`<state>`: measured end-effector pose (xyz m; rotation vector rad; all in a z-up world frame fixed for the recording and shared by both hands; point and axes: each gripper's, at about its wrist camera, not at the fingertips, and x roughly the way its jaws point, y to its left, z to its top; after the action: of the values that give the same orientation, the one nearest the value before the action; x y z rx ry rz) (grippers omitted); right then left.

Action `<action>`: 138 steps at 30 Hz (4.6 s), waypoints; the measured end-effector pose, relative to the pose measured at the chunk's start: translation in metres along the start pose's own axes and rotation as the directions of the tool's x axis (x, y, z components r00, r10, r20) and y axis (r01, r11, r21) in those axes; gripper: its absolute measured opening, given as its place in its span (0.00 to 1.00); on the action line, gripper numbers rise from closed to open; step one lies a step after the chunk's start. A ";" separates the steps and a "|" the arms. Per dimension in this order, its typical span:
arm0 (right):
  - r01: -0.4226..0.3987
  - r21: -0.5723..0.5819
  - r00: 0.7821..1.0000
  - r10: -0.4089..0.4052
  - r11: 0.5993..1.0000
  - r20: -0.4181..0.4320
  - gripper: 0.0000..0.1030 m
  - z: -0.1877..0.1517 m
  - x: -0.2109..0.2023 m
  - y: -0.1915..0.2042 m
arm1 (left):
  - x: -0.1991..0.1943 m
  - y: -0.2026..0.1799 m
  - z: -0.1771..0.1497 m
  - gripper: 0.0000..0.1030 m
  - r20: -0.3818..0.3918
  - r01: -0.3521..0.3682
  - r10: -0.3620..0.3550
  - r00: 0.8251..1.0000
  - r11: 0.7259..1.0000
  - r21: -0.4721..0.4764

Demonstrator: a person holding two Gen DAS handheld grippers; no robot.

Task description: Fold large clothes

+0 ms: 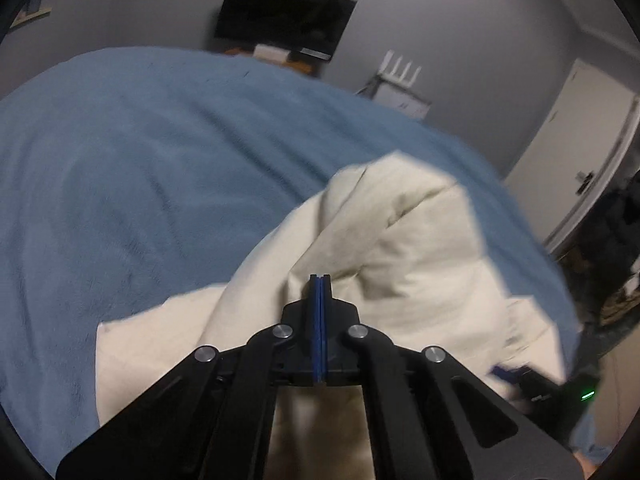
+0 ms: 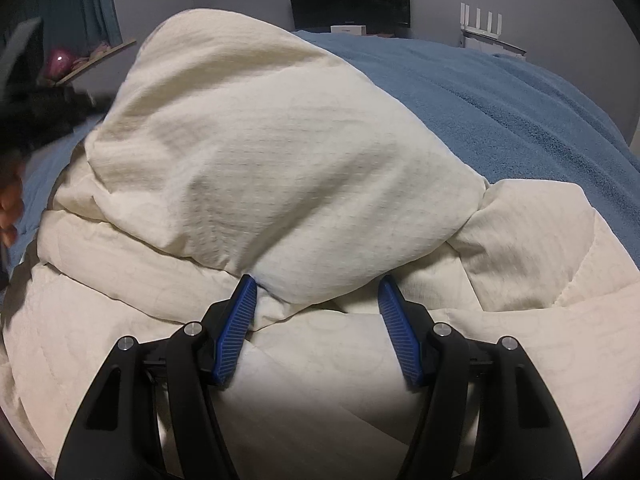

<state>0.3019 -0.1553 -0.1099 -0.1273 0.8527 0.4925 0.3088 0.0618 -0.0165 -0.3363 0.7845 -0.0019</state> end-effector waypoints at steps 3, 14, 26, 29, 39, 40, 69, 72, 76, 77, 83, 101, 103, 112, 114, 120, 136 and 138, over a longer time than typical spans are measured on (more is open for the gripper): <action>0.006 -0.006 1.000 -0.006 1.000 -0.001 0.58 -0.004 0.000 0.004 | 0.019 0.015 -0.014 0.00 -0.048 -0.032 0.033 0.998 0.999 0.007; 0.017 -0.021 1.000 -0.017 1.000 -0.004 0.58 -0.005 0.002 0.008 | 0.037 0.032 -0.029 0.03 -0.108 -0.071 0.073 0.991 0.997 0.023; -0.009 0.052 0.998 0.007 0.999 0.055 0.73 -0.004 -0.031 0.003 | -0.049 -0.002 -0.051 0.18 -0.078 -0.011 0.020 0.997 0.994 0.112; 0.007 0.038 0.998 -0.009 0.999 0.059 0.73 -0.003 -0.044 0.009 | -0.048 -0.010 -0.068 0.22 -0.133 -0.037 0.061 0.989 0.984 0.172; 0.022 0.067 0.995 -0.028 0.998 0.093 0.74 0.000 -0.158 0.024 | -0.090 -0.002 -0.088 0.58 -0.090 -0.027 0.041 0.995 0.988 0.151; 0.040 0.059 0.994 -0.046 0.997 0.098 0.75 -0.003 -0.175 0.027 | -0.101 -0.004 -0.089 0.61 -0.067 -0.029 0.040 0.997 0.988 0.154; 0.148 0.108 0.979 -0.161 0.983 0.121 0.89 -0.150 -0.405 0.041 | -0.336 -0.047 -0.209 0.92 -0.029 -0.069 0.084 0.996 0.935 0.349; 0.177 0.079 0.976 -0.185 0.981 0.115 0.90 -0.164 -0.421 0.040 | -0.353 -0.032 -0.221 0.92 -0.034 -0.093 0.112 0.993 0.930 0.356; 0.175 0.103 0.981 -0.183 0.979 0.072 0.90 -0.188 -0.435 0.029 | -0.376 -0.005 -0.233 0.92 -0.046 -0.123 0.147 0.988 0.934 0.334; 0.157 0.121 0.986 -0.163 0.980 0.039 0.90 -0.198 -0.436 0.024 | -0.382 0.003 -0.235 0.92 -0.048 -0.135 0.160 0.986 0.935 0.327; 0.144 0.144 0.989 -0.139 0.979 -0.045 0.90 -0.237 -0.446 0.015 | -0.404 0.033 -0.248 0.92 -0.100 -0.100 0.126 0.987 0.968 0.232; -0.017 0.199 0.992 0.042 0.980 -0.121 0.66 -0.263 -0.427 0.015 | -0.402 0.031 -0.267 0.66 -0.211 -0.005 0.049 0.976 0.979 0.206; -0.001 0.195 0.988 0.031 0.981 -0.152 0.63 -0.265 -0.424 0.016 | -0.403 0.032 -0.269 0.64 -0.223 0.002 0.045 0.974 0.979 0.204; -0.047 0.202 0.983 0.081 0.978 -0.163 0.45 -0.249 -0.391 0.013 | -0.390 0.041 -0.265 0.54 -0.219 0.069 -0.040 0.975 0.990 0.126; -0.020 0.201 0.986 0.052 0.979 -0.156 0.27 -0.244 -0.385 0.010 | -0.385 0.043 -0.261 0.26 -0.208 0.049 -0.016 0.978 0.987 0.154; -0.020 0.107 0.998 0.026 0.994 -0.053 0.14 -0.211 -0.402 0.016 | -0.394 0.047 -0.228 0.17 -0.136 0.117 -0.099 0.986 0.984 0.134; 0.015 0.178 0.985 -0.045 0.984 0.169 0.12 -0.058 -0.364 -0.043 | -0.317 0.026 -0.070 0.15 0.077 0.040 -0.052 0.996 0.989 0.142; 0.020 0.222 0.980 -0.063 0.975 0.190 0.12 -0.039 -0.348 -0.054 | -0.298 0.026 -0.052 0.15 0.118 0.012 -0.024 0.993 0.995 0.100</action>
<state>0.1076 -0.3420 0.1203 0.1044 0.7042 0.3618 0.0577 0.1086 0.1478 -0.2472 0.6607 -0.0371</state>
